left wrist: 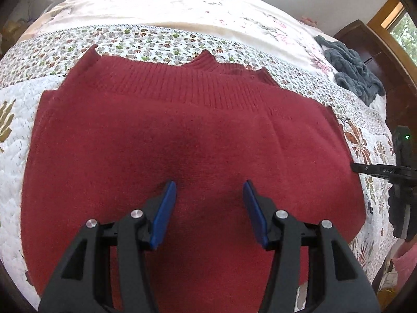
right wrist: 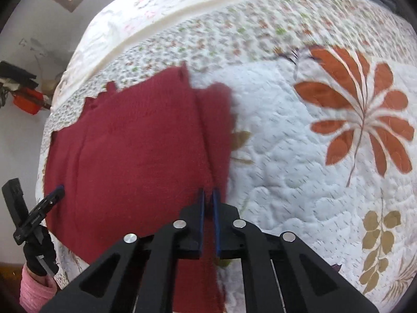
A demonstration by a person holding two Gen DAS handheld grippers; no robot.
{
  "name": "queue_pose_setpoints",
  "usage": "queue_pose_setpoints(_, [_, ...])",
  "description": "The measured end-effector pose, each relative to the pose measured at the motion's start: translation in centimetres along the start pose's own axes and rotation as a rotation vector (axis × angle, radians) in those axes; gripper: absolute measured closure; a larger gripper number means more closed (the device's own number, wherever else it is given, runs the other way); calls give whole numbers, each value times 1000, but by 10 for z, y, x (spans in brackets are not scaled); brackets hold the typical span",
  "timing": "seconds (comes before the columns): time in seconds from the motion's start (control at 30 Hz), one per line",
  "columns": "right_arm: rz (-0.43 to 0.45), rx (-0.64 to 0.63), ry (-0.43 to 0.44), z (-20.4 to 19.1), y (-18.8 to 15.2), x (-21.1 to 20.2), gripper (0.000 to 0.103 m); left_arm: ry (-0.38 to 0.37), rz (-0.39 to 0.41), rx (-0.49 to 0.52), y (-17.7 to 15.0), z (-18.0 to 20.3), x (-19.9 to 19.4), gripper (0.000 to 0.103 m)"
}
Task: Fold small clothes
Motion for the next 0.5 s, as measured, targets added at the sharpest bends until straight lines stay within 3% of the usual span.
queue_pose_setpoints(0.17, [-9,25,10,3,-7,7,97,3,-5,-2,0,0,1,50])
queue_pose_setpoints(0.23, [-3,21,22,-1,-5,3,92,2,-11,-10,1,-1,0,50])
queue_pose_setpoints(0.33, [24,36,48,-1,-4,-11,73,6,-5,-18,4,2,-7,50])
queue_pose_setpoints(0.4, [50,58,95,0,-5,-18,52,-14,10,-16,5,8,-14,49])
queue_pose_setpoints(0.5, [44,86,139,7,-12,-16,50,-29,12,6,4,16,-16,48])
Point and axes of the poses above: each gripper's, at about its wrist camera, not at the fingertips, and x roughly the way its jaws point, z to its right, y to its top, the point moved 10 cm from there along x, roughly the way its jaws point, and after that the axes turned 15 degrees about -x, right-handed, at the moved point
